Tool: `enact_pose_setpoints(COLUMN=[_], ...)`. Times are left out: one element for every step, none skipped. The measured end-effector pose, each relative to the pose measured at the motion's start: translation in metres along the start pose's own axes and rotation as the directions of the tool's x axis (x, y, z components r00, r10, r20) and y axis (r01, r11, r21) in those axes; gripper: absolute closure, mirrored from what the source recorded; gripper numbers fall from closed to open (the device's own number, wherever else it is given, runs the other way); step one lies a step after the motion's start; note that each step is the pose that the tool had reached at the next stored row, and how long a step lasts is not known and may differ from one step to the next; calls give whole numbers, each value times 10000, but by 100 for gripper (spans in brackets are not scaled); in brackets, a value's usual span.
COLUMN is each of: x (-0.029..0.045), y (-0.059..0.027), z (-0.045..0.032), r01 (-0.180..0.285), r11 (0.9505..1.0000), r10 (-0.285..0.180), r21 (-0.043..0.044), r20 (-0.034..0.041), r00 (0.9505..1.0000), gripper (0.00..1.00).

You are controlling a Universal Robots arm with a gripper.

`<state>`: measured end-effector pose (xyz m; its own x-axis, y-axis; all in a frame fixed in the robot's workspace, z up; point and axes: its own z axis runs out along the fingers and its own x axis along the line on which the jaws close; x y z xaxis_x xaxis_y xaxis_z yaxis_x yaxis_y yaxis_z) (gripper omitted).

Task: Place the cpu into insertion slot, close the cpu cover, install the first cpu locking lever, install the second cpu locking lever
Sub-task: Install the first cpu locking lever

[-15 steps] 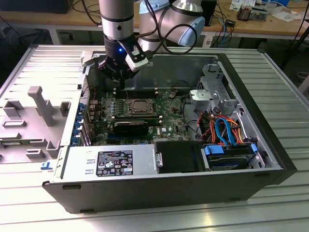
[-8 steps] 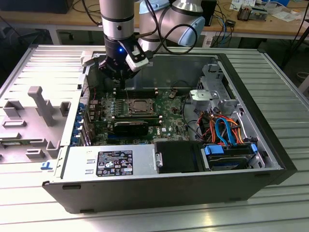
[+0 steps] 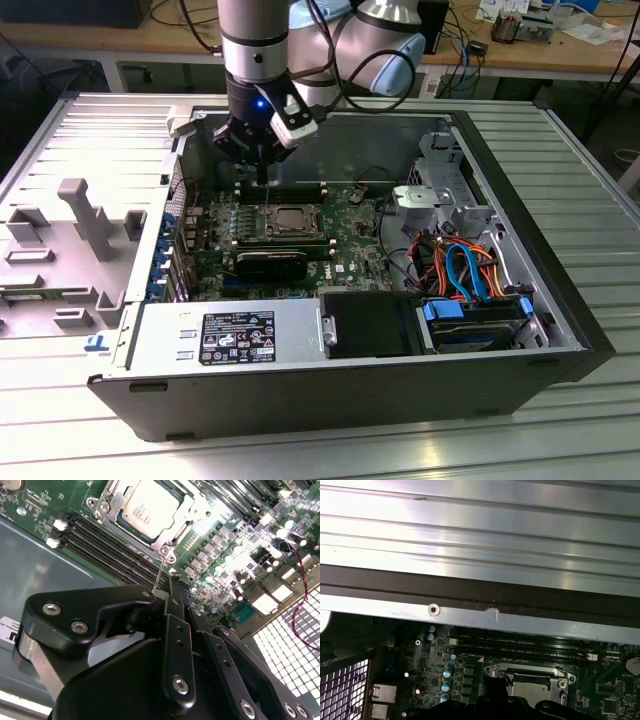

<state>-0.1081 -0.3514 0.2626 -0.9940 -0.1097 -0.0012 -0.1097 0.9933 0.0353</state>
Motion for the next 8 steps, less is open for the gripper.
enact_pose_setpoints(x=[-8,-14,-22,-32,-44,-52,-68,-95], y=[0,-1,-2,-4,-6,-7,-10,-14], z=[1,6,13,20,33,44,67,95], r01=[1,0,0,0,1,1,2,2], r11=[10000,10000,10000,10000,10000,10000,10000,10000], r10=[-1,0,0,0,-1,-1,-2,-2], r21=[0,-1,1,1,0,0,1,0], r20=[0,1,-1,-1,0,-1,-2,-2], r00=[10000,10000,10000,10000,10000,10000,10000,10000], gripper=[89,89,89,89,89,89,89,89])
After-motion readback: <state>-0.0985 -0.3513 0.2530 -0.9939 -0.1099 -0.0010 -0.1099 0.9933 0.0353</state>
